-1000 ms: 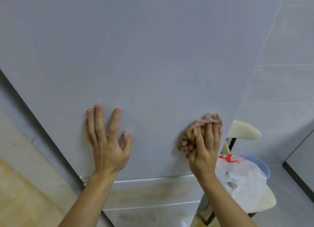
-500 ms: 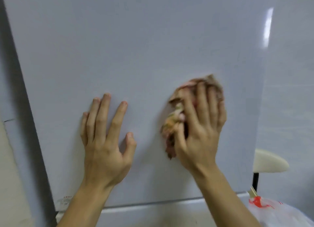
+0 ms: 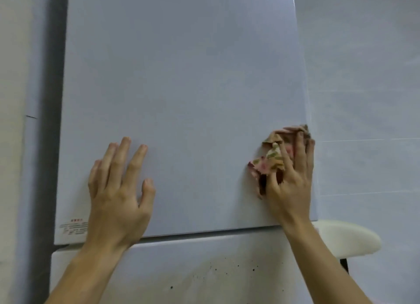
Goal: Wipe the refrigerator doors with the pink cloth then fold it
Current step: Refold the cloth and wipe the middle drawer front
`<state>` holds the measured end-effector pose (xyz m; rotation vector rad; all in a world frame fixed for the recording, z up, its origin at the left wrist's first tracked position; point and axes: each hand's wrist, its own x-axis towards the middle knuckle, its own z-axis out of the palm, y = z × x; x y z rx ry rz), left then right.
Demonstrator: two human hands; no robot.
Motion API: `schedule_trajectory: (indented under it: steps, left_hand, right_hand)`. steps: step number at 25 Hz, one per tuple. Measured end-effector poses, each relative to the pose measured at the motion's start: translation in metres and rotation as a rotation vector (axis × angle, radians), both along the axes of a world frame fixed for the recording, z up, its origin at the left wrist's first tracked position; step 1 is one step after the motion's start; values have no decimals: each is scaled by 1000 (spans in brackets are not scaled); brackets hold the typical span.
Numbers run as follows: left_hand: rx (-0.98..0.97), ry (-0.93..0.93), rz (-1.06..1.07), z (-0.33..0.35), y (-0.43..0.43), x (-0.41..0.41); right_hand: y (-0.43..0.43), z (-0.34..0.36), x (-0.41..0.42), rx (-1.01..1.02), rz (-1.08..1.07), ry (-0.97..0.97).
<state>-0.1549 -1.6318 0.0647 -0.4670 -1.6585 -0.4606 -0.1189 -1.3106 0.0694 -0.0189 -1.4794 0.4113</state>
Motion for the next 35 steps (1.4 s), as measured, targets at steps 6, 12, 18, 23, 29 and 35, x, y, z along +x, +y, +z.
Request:
schedule_trajectory:
  steps: [6,12,18,23,29,35]
  left_hand:
    - [-54,-3,-10,-18,-9,-9]
    - [-77,2,11,-17,-26,-10]
    - [-1,56,-27,-35,-49,-23]
    - [45,110,-66,-36,-61,-29]
    - [145,140,-151,-46,-97,-33]
    - [88,64,-170,-71,-98,-29]
  right_hand:
    - [-112,-70,-13,345,-36,-60]
    - [-17,-23,-8,-161,-200,-8]
    - [-87,-2,-24,-203,-128,-17]
    - [-154,31,-34,11,-125,37]
    - [-277,-36,-56,545,121,26]
    - [-246,-88,-39,589,86,-106]
